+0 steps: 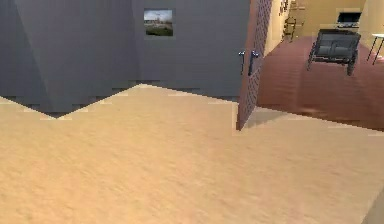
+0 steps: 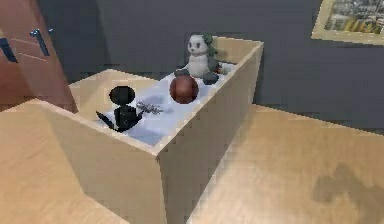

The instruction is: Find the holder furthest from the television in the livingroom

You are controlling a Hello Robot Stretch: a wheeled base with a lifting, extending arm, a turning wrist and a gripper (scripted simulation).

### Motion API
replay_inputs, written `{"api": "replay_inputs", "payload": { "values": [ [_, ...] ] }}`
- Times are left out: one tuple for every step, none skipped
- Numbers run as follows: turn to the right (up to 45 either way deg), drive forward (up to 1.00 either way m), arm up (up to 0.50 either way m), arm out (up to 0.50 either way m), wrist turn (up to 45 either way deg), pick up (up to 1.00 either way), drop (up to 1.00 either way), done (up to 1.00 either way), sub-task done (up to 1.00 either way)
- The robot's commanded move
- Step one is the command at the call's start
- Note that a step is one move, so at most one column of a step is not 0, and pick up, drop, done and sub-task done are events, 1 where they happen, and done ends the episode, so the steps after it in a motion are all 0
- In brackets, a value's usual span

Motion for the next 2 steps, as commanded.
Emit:
{"api": "replay_inputs", "payload": {
  "values": [
    [0.0, 0.10, 0.00, 0.00, 0.0, 0.00, 0.00, 0.00, 0.00],
    [27.0, 0.00, 0.00, 0.00, 0.0, 0.00, 0.00, 0.00, 0.00]
  ]
}}
